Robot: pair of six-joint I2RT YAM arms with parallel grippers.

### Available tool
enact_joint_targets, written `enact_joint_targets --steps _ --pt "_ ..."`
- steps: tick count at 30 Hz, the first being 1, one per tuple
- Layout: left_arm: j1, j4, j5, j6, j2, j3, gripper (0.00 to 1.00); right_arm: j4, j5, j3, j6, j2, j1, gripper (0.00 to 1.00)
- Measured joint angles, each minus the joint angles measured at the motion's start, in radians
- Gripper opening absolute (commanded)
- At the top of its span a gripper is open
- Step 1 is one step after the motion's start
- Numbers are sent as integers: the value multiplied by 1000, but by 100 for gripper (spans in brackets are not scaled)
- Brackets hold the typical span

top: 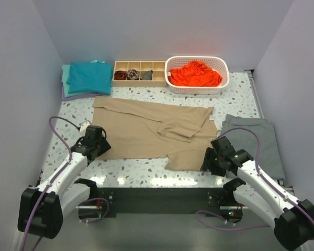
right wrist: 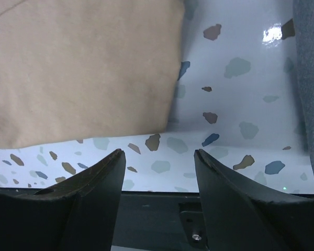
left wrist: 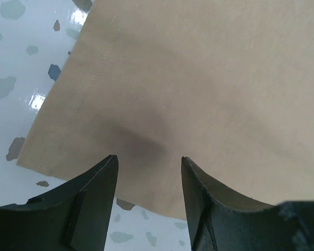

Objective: Fold and stack the t-shirts
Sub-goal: Fold the tshirt

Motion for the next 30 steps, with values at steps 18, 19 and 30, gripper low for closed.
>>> enact_joint_targets --steps 18,19,30 --pt "0 9 -1 -34 25 -48 51 217 -56 -65 45 116 0 0" --pt "0 10 -1 -34 25 -48 50 221 -58 -66 42 111 0 0" --pt "0 11 2 -30 25 -48 20 211 -70 31 -6 -4 0 0"
